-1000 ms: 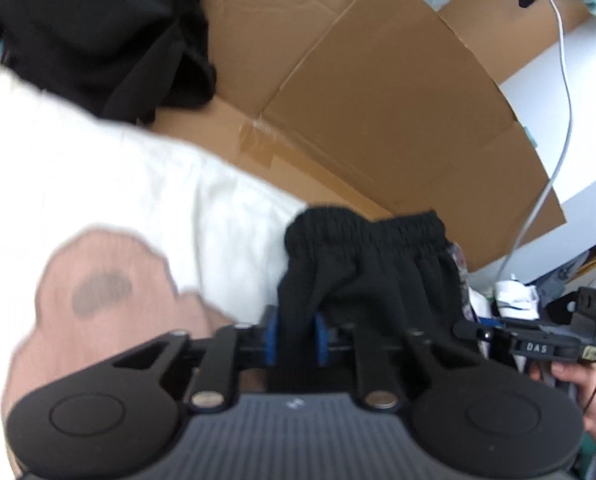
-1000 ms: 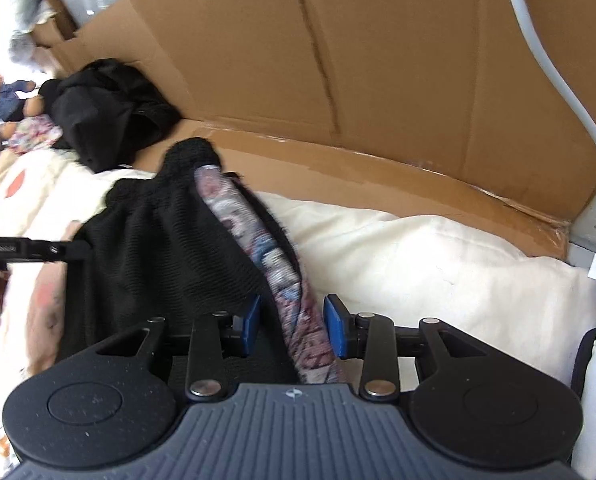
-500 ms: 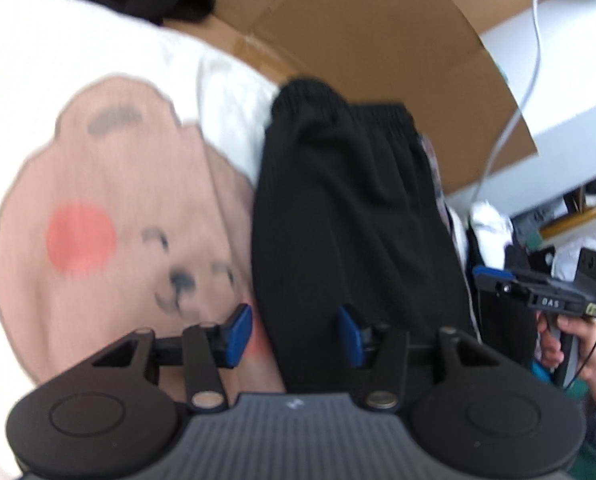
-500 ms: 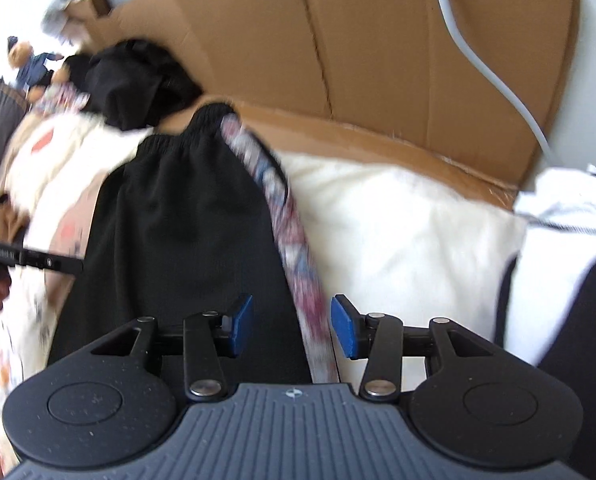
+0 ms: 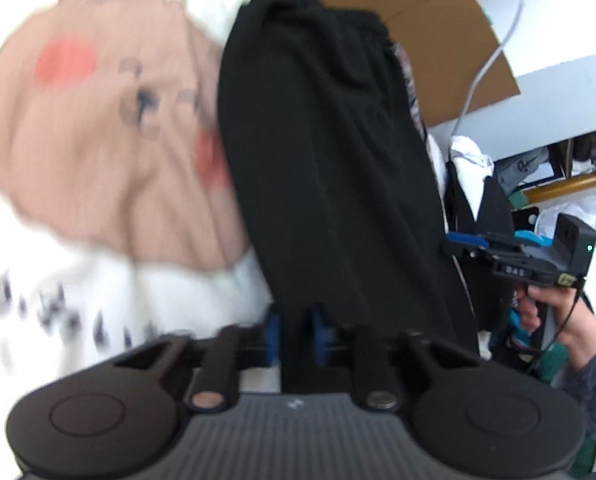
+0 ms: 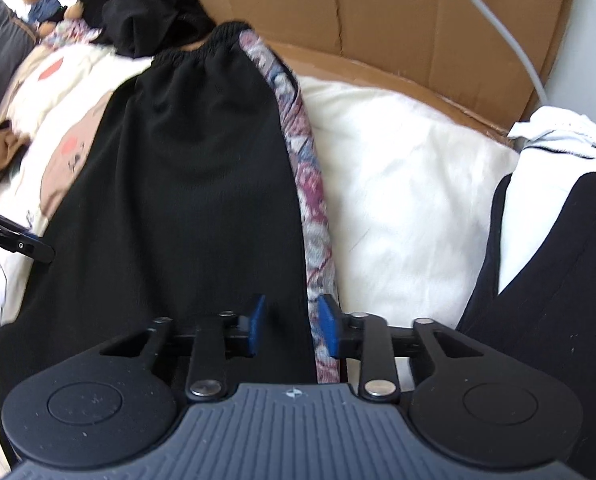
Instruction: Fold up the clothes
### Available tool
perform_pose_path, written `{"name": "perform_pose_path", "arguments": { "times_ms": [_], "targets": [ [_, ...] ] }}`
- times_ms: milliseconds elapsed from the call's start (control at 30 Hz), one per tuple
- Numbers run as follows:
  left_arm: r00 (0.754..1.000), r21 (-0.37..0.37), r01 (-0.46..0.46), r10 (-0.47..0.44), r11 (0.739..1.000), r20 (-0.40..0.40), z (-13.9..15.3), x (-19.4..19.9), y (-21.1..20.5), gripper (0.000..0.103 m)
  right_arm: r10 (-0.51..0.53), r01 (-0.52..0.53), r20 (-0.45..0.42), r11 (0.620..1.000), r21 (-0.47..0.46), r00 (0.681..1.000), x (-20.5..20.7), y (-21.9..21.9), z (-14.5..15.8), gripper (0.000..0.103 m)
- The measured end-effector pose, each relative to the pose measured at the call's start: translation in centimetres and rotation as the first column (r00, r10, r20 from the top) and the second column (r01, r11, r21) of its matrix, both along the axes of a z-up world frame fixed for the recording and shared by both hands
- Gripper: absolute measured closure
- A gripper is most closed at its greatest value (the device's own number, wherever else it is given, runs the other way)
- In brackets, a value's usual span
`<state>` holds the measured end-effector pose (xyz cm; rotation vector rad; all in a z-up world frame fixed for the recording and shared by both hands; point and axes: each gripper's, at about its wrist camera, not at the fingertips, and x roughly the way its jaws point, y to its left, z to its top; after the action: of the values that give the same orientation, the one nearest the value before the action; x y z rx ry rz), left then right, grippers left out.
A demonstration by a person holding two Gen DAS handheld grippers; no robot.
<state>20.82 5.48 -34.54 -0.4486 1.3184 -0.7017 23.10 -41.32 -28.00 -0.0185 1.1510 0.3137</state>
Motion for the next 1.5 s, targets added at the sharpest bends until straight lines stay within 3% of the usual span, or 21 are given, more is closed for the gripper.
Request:
{"name": "perform_pose_path", "arguments": {
  "times_ms": [200, 400, 467, 533, 633, 700, 867, 900, 933, 1000, 1100, 1300, 1500],
  "targets": [
    [1.0, -0.007, 0.007, -0.006, 1.0, 0.005, -0.5, -1.5, 1.1, 0.1, 0.018, -0.022, -0.049, 0.997, -0.074, 0.999, -1.0, -0.7, -1.3, 0.089],
    [0.999, 0.014, 0.046, -0.046, 0.999, 0.005, 0.3, -1.9, 1.9, 0.099, -0.004, -0.001, -0.062, 0.996, -0.084, 0.998, -1.6, -1.9, -1.2, 0.089],
    [0.999, -0.013, 0.02, -0.02, 1.0, -0.032, 0.0, -2.1, 2.5, 0.09, -0.021, 0.016, -0.061, 0.998, -0.067, 0.998, -1.7, -2.2, -0.9, 0.087],
    [0.998, -0.049, -0.019, 0.016, 0.999, -0.067, -0.3, -2.7, 3.3, 0.068, -0.035, 0.033, -0.051, 0.999, -0.034, 0.998, -1.8, -2.4, -0.4, 0.083],
    [0.996, -0.099, -0.035, 0.026, 0.994, -0.082, -0.4, -3.4, 3.4, 0.058, -0.04, 0.04, -0.053, 0.999, -0.008, 0.998, -1.8, -2.6, -0.1, 0.065],
    [0.996, -0.107, -0.026, 0.017, 0.994, -0.088, -0.6, -3.8, 3.1, 0.055, -0.037, 0.037, -0.056, 0.999, -0.01, 0.998, -1.7, -2.5, -0.2, 0.064],
    [0.993, -0.114, 0.04, -0.052, 0.993, -0.106, -1.0, -4.7, 2.2, 0.056, -0.033, 0.033, -0.098, 0.999, -0.001, 0.995, -1.3, -2.3, -1.1, 0.064],
    [0.992, -0.112, 0.056, -0.069, 0.992, -0.111, -1.1, -4.9, 2.0, 0.061, -0.014, 0.012, -0.099, 1.0, -0.018, 0.995, -1.5, -2.0, -1.1, 0.066],
    [0.99, -0.106, 0.065, -0.078, 0.992, -0.119, -1.3, -5.2, 1.7, 0.076, 0.004, -0.007, -0.099, 0.999, -0.034, 0.995, -1.7, -1.7, -1.1, 0.073],
    [0.987, -0.089, 0.084, -0.095, 0.992, -0.129, -1.8, -5.8, 1.7, 0.091, 0.04, -0.047, -0.098, 0.996, -0.074, 0.994, -1.9, -1.2, -1.4, 0.083],
    [0.986, -0.079, 0.104, -0.113, 0.991, -0.122, -1.7, -6.3, 2.1, 0.096, 0.072, -0.084, -0.113, 0.991, -0.108, 0.991, -2.1, -1.1, -1.7, 0.09],
    [0.981, -0.032, 0.167, -0.169, 0.985, -0.099, -1.1, -6.7, 1.3, 0.097, 0.15, -0.174, -0.126, 0.964, -0.203, 0.981, -2.8, -0.3, -1.5, 0.094],
    [0.98, -0.076, 0.146, -0.154, 0.986, -0.129, -0.2, -7.1, 2.1, 0.079, 0.107, -0.118, -0.079, 0.982, -0.145, 0.991, -4.8, -1.2, 0.8, 0.09]
  ]
}}
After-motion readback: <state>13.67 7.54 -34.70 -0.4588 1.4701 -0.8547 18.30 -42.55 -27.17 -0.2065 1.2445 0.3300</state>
